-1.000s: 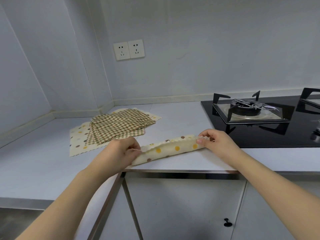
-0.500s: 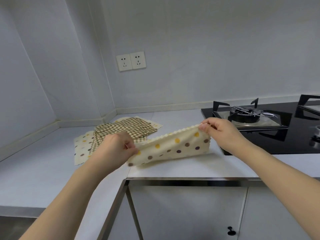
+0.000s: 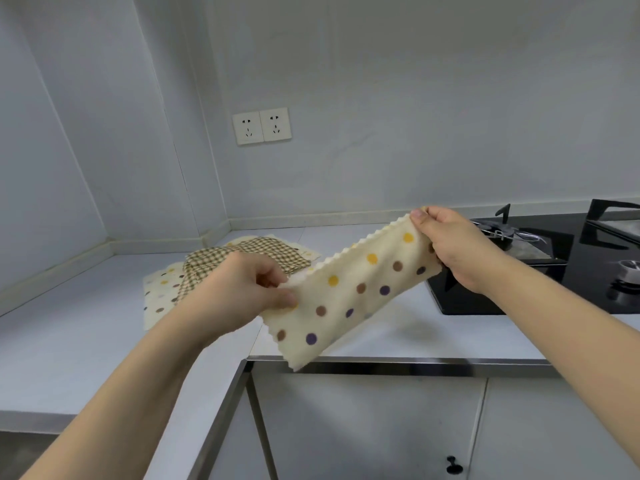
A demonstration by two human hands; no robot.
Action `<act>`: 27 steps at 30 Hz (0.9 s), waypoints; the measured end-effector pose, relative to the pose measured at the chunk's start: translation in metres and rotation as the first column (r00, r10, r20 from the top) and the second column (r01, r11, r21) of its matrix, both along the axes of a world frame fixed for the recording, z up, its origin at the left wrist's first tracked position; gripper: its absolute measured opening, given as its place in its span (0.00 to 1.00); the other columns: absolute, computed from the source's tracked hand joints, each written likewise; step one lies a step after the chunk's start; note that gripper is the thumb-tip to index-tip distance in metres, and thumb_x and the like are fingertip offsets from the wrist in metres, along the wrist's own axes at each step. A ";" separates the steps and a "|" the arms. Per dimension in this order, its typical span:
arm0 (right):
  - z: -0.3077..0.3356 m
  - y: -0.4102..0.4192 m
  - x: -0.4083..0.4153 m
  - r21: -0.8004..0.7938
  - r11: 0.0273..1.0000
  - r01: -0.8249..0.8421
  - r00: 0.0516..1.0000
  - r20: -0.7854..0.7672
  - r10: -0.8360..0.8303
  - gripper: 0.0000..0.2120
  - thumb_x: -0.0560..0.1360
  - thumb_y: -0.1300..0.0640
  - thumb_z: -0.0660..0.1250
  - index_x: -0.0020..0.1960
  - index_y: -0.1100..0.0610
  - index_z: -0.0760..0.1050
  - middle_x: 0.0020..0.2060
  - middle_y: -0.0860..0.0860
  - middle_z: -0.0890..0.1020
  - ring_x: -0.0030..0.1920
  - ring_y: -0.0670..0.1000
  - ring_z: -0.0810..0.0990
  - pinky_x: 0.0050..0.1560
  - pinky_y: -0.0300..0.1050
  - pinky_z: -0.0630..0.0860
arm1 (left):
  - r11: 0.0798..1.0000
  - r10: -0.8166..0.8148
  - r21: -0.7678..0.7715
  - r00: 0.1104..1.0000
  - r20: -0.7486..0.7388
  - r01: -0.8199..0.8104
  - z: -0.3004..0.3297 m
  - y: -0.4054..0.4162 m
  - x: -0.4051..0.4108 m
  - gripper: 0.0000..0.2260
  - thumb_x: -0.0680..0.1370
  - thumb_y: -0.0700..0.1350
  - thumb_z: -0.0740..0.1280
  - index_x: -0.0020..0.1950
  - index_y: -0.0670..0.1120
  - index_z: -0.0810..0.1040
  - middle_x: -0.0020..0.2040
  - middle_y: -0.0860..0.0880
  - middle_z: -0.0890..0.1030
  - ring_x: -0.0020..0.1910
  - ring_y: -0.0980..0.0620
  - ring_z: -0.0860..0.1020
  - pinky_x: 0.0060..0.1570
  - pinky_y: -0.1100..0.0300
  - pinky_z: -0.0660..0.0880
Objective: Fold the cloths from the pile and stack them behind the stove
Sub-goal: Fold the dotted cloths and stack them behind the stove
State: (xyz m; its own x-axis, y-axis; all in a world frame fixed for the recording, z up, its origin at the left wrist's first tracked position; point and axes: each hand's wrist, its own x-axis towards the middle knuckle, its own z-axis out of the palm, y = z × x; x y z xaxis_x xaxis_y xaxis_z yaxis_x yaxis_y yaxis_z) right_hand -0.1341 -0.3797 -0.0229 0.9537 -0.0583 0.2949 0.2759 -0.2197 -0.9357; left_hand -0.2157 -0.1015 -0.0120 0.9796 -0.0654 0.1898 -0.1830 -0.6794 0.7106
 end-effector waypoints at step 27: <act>-0.104 0.112 0.054 -0.919 0.318 -0.232 0.970 -0.243 0.007 0.35 0.78 0.32 0.41 0.79 0.50 0.45 0.78 0.52 0.44 0.77 0.57 0.40 0.74 0.62 0.39 | 0.957 0.198 0.227 0.978 -0.062 -0.180 -0.095 0.032 0.075 0.07 0.77 0.48 0.68 0.42 0.47 0.80 0.34 0.51 0.79 0.31 0.55 0.74 0.32 0.62 0.70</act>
